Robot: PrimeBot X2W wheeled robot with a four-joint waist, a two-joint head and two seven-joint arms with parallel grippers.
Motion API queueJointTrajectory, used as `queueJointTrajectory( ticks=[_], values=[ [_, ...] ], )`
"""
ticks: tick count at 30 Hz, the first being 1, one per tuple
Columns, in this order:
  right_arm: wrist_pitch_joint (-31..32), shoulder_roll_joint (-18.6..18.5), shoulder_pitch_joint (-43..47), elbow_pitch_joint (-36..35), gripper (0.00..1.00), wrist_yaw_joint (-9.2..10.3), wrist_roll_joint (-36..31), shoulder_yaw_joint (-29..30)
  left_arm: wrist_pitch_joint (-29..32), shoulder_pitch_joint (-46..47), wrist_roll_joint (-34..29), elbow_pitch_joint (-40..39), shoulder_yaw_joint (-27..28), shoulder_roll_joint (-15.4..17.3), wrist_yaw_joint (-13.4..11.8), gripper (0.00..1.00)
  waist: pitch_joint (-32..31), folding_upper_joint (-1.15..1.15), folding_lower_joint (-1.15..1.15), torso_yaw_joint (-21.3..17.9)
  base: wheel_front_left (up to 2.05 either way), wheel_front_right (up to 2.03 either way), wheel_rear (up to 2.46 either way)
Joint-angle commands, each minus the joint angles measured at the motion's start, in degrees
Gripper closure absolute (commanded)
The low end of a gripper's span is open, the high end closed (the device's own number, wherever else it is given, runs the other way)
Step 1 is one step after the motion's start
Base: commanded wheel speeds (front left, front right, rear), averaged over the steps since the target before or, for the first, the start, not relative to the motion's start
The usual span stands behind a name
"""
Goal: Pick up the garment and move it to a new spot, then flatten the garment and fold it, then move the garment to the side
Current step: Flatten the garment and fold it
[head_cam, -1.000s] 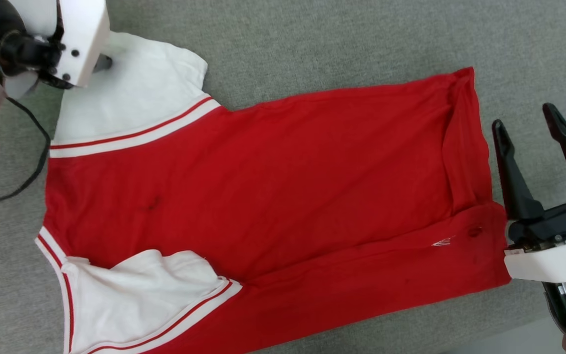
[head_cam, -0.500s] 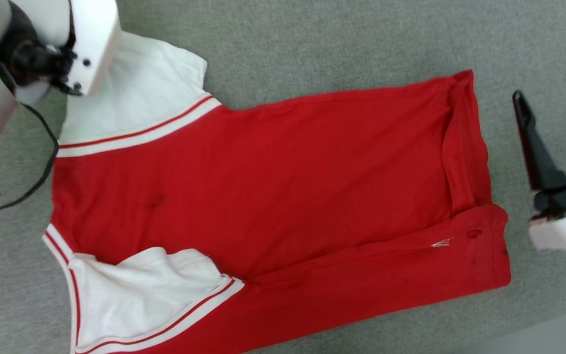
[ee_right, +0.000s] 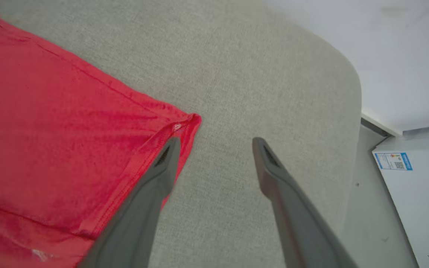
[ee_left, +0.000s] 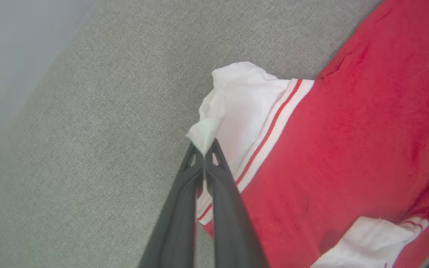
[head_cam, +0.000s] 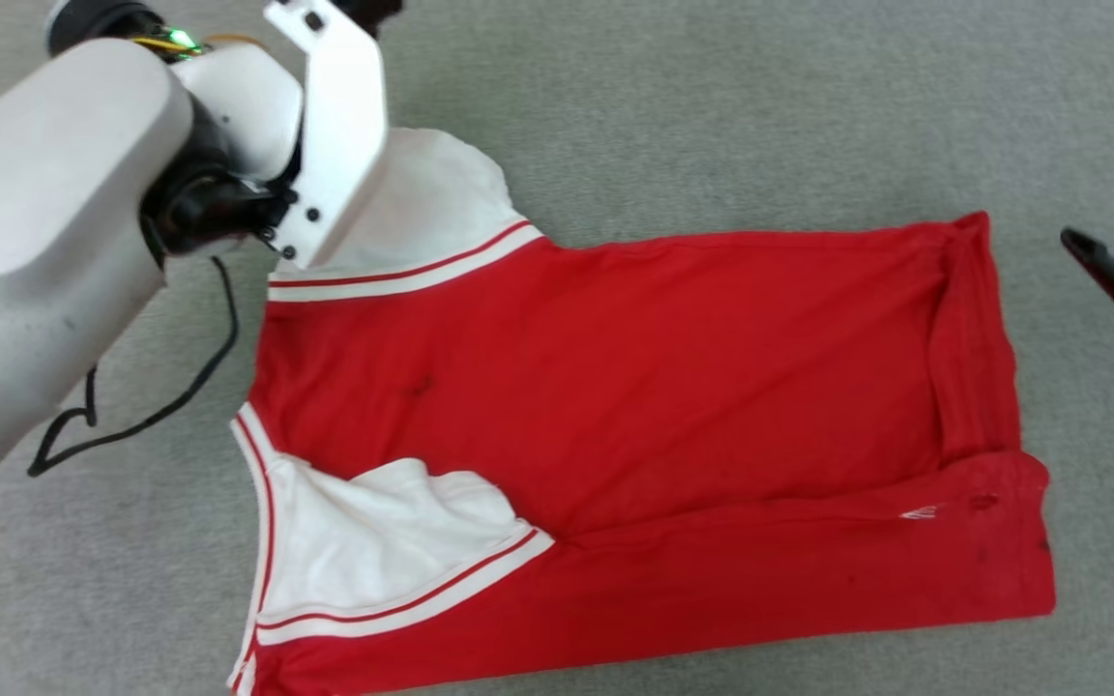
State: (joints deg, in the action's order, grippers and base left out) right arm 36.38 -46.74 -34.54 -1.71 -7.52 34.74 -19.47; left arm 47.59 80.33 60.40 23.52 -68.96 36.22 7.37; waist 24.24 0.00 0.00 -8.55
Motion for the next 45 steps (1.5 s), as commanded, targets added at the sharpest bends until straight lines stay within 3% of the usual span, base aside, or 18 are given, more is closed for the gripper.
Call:
queueJointTrajectory(
  ticks=[1, 4, 10, 17, 24, 25, 26, 34, 45],
  values=[
    [4.4, -1.3, -2.5, 1.3, 0.0, 0.07, 3.1, -2.1, -0.9, -0.2, 0.4, -1.4, -0.3, -0.1, 0.0, 1.0, -0.3, 0.0, 0.0, 1.5, 0.0, 0.0, 0.0],
    [12.6, -3.1, -6.9, 3.7, 0.0, 0.07, 7.2, -6.6, -2.0, 1.0, 0.6, -4.0, -1.0, -0.1, 0.0, 1.0, 0.4, 0.0, 0.0, 2.7, 0.0, 0.0, 0.0],
    [20.5, -0.9, -13.4, 10.7, 0.0, 0.07, 11.3, -10.7, -3.0, 3.2, 0.1, -8.0, -2.4, 0.2, 0.0, 1.0, 2.4, 0.0, 0.0, 4.8, 0.0, 0.0, 0.0],
    [18.1, 3.8, -16.1, 20.1, 0.0, 0.07, 10.9, -10.8, -4.2, 5.6, -0.2, -10.1, -3.4, 0.4, 0.0, 1.0, 5.4, 0.0, 0.0, 6.3, 0.0, 0.0, 0.0],
    [15.9, 6.6, -11.9, 25.3, 0.0, 0.06, 11.8, -17.3, -4.6, 6.5, -0.3, -10.6, -3.9, 1.2, 0.0, 1.0, 7.1, 0.0, 0.0, 6.3, 0.0, 0.0, 0.0],
    [15.2, 6.6, -12.0, 25.4, 0.78, 0.06, 11.9, -17.8, -4.8, 6.3, -0.3, -10.5, -4.0, 1.4, 0.0, 1.0, 6.9, 0.0, 0.0, 6.1, 0.0, 0.0, 0.0],
    [14.1, 6.2, -12.6, 25.5, 1.0, 0.06, 12.0, -18.0, -4.9, 5.9, -0.3, -10.4, -4.0, 1.7, 0.0, 1.0, 6.7, 0.0, 0.0, 5.8, 0.0, 0.0, 0.0],
    [6.8, 2.0, -15.5, 23.6, 1.0, 0.08, 13.4, -18.3, -8.5, 1.0, 1.4, -9.4, -4.3, 3.4, 0.0, 1.0, 0.7, 0.0, 0.0, 4.9, 0.0, 0.0, 0.0],
    [-1.9, -2.8, -7.7, 18.3, 1.0, 0.08, 16.3, -21.4, -10.9, -8.2, 2.8, -13.4, -4.4, 8.0, 0.0, 1.0, -8.3, 0.0, 0.0, 5.5, 0.0, 0.0, 0.0]
  ],
)
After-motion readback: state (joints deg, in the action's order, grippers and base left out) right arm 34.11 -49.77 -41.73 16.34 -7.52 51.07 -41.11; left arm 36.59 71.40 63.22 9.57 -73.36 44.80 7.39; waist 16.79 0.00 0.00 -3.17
